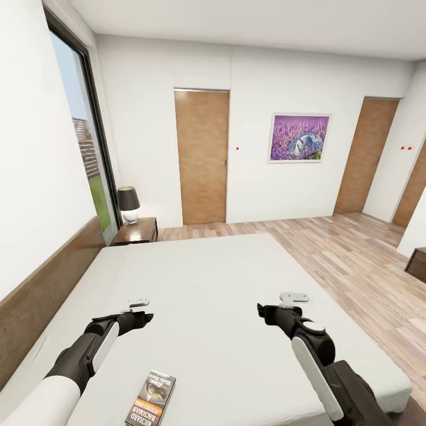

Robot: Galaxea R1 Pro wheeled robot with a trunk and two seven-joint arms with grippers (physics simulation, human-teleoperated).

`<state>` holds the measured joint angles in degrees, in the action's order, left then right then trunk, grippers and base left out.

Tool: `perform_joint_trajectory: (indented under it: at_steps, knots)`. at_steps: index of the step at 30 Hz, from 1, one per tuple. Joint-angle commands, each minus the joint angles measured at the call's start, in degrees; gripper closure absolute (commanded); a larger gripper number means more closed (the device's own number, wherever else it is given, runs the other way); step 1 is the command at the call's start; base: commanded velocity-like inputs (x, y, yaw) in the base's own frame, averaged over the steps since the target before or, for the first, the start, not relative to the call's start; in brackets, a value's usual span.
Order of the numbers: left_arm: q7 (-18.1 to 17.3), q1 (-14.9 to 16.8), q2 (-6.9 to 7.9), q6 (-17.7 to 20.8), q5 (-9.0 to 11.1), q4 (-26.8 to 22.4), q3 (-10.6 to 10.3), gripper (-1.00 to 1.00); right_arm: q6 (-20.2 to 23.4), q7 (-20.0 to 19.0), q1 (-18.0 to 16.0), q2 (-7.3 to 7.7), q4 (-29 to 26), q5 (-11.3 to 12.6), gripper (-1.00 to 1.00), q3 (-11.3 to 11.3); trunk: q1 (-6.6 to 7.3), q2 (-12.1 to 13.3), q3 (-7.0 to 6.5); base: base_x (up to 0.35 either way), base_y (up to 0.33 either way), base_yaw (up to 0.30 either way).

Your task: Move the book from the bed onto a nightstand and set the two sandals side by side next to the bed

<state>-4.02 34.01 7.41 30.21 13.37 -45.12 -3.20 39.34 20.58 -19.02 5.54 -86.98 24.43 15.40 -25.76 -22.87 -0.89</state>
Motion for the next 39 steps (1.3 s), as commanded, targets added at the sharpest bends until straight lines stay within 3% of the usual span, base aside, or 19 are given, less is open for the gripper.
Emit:
perform_joint_trajectory:
  at_steps: [1, 4, 11, 19, 26, 39]
  knots:
    - [0.02, 0.03, 0.06, 0.27, 0.25, -0.05, -0.14, -1.00, -0.25, 2.46, -0.78, -0.42, 0.46, 0.55, -1.00, 1.10, -0.02, -0.05, 0.03, 0.000, 0.000, 0.000]
    - [0.00, 0.04, 0.02, 0.45, 0.30, -0.05, -0.09, -1.00, -1.35, 6.11, -3.18, -1.46, 1.46, 0.55, -1.00, 2.92, -0.02, -0.05, 0.03, 0.000, 0.000, 0.000]
    - [-0.18, 0.08, -0.02, 0.74, 0.47, -0.02, 0.02, -1.00, -2.43, 8.95, -5.86, -2.43, 2.37, 0.65, -1.00, 4.34, -0.02, -0.05, 0.03, 0.000, 0.000, 0.000]
    - [-0.59, 0.09, -0.65, 1.10, 0.68, 1.30, 0.16, -1.00, -2.89, 9.46, -6.61, -3.07, 2.83, 0.73, -1.00, 4.94, -0.02, -0.05, 0.03, 0.000, 0.000, 0.000]
    - [-0.90, 0.38, -2.76, 1.33, 0.75, 5.59, 0.14, -1.00, -3.84, 9.52, -6.77, -3.23, 2.88, 0.79, -1.00, 5.29, -0.02, -0.05, 0.03, 0.000, 0.000, 0.000]
    - [-3.34, 2.27, -3.03, 5.00, 0.84, 10.40, 0.38, -1.00, -4.14, 9.46, -6.77, -3.25, 2.84, 0.78, -1.00, 5.47, -0.02, -0.05, 0.03, 0.000, 0.000, 0.000]
